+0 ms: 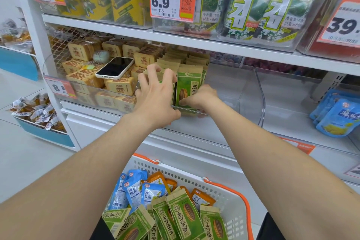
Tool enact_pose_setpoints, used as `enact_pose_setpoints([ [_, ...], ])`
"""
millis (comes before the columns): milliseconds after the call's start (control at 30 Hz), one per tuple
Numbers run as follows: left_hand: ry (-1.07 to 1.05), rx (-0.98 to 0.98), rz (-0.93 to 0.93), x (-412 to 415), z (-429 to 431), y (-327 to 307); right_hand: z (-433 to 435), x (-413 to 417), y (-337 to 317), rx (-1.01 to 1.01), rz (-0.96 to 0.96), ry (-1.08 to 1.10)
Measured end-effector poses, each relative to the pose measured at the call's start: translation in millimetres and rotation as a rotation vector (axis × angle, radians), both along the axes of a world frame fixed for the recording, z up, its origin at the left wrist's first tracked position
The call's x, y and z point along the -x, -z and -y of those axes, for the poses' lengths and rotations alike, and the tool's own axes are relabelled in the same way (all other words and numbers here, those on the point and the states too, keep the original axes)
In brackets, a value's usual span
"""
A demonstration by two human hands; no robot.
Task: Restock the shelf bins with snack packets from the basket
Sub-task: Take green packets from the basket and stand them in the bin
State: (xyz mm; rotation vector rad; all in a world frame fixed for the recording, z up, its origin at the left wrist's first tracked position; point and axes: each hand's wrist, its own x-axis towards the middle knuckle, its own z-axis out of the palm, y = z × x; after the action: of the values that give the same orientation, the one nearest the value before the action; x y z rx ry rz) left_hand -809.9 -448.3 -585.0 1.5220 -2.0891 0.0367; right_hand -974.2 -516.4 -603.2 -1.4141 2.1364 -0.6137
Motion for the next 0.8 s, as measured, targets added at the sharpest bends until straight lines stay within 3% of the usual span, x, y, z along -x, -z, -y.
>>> enact_pose_setpoints([
  [267, 0.008, -0.001, -0.011, -1.4, -4.2, -2.2, -4.1, 8.1, -4.8, -0.065, 0.025, -0.002],
  [567, 0.012, -0.012, -0.001, -1.9, -3.4, -2.0, -3.2, -6.2, 0.7, 0.246, -0.052, 0.084],
  [800, 0.009, -0.021, 0.005, -1.2, -1.2, -2.3, -6.7, -2.8, -1.8, 0.299, -0.095, 0.039],
])
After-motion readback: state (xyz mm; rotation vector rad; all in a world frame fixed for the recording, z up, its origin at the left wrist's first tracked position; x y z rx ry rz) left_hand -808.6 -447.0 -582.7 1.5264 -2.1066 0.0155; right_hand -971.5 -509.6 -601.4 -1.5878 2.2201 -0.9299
